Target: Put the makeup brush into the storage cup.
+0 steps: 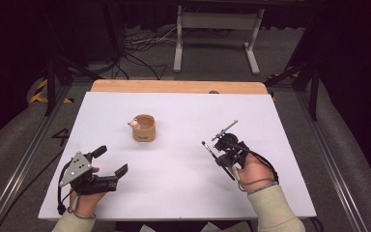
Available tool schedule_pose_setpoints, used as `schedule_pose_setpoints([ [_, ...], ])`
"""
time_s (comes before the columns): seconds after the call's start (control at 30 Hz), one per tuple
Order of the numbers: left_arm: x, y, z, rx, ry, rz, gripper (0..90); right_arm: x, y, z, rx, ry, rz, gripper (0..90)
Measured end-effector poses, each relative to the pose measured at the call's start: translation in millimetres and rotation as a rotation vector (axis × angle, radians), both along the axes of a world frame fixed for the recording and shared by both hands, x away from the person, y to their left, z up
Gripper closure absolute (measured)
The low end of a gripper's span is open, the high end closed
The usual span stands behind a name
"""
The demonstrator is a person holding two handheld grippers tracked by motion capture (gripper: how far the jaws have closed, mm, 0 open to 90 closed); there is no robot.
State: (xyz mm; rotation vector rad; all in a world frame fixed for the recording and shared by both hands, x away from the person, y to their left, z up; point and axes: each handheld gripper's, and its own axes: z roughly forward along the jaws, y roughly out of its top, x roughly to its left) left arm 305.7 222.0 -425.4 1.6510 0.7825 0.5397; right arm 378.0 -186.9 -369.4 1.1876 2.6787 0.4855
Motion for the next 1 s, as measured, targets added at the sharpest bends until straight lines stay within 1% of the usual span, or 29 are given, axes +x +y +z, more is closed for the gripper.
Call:
schedule_pose_setpoints([
  [0.07, -0.5, -0.4, 0.4, 0.004, 0.000, 0.002, 4.6, -2.8, -0.9, 4.5, 0.031, -0.047, 0.021, 84.3],
  [0.17, -1.0, -0.8, 1.1, 0.002, -0.004, 0.005, 5.7, -5.8, -3.5, 10.7, 0.102, -0.093, 0.052, 84.3],
  [0.2, -1.1, -0.8, 1.2, -0.001, -0.003, 0.005, 5.7, -6.9, -4.1, 12.5, 0.112, -0.118, 0.051, 84.4],
  [0.23, -1.2, -0.8, 1.2, -0.003, 0.001, 0.006, 5.7, -8.5, -4.8, 14.4, 0.127, -0.148, 0.061, 84.4],
  [0.3, -0.9, -0.9, 1.0, -0.003, 0.002, 0.010, 5.2, -11.0, -5.1, 16.5, 0.157, -0.196, 0.075, 84.3],
  [0.33, -0.7, -0.9, 1.0, -0.003, 0.003, 0.012, 4.9, -12.0, -5.2, 17.2, 0.169, -0.212, 0.081, 84.3],
  [0.37, -0.5, -1.0, 0.8, -0.007, 0.003, 0.010, 4.2, -14.2, -4.9, 18.2, 0.198, -0.238, 0.091, 84.3],
  [0.4, -0.7, -1.1, 0.8, -0.004, 0.003, 0.009, 3.9, -16.1, -4.9, 19.0, 0.221, -0.261, 0.105, 84.4],
  [0.43, -0.8, -1.5, 0.7, 0.008, -0.003, 0.011, 3.5, -17.8, -4.6, 19.5, 0.246, -0.287, 0.119, 84.3],
  [0.47, -1.0, -2.2, 0.2, 0.019, -0.005, 0.012, 2.8, -19.3, -4.3, 19.6, 0.259, -0.311, 0.125, 84.3],
  [0.5, -0.9, -2.3, 0.1, 0.032, -0.006, 0.009, 2.0, -20.2, -4.3, 19.8, 0.270, -0.324, 0.128, 84.3],
  [0.57, -0.9, -2.3, 0.0, 0.028, -0.004, 0.006, 1.3, -22.8, -4.9, 19.6, 0.313, -0.361, 0.144, 84.4],
  [0.73, -0.8, -2.3, 0.0, 0.017, -0.010, -0.005, 0.0, -25.1, -5.8, 18.6, 0.391, -0.406, 0.169, 84.3],
  [0.8, -1.6, -1.9, 0.6, 0.005, -0.017, -0.050, 0.0, -27.9, -6.4, 17.0, 0.447, -0.464, 0.184, 84.2],
  [0.83, -2.5, -2.6, 0.9, -0.005, -0.025, -0.062, 0.4, -29.3, -6.1, 16.0, 0.465, -0.484, 0.200, 84.1],
  [0.87, -3.4, -3.0, 1.4, -0.011, -0.033, -0.079, 0.3, -30.1, -5.2, 15.3, 0.461, -0.493, 0.201, 84.1],
  [0.93, -3.9, -3.7, 1.7, -0.015, -0.039, -0.084, 0.4, -30.0, -4.3, 14.1, 0.465, -0.492, 0.202, 84.1],
  [1.0, -4.3, -4.1, 2.0, -0.012, -0.040, -0.090, 0.5, -29.2, -4.0, 12.6, 0.500, -0.494, 0.208, 84.1],
])
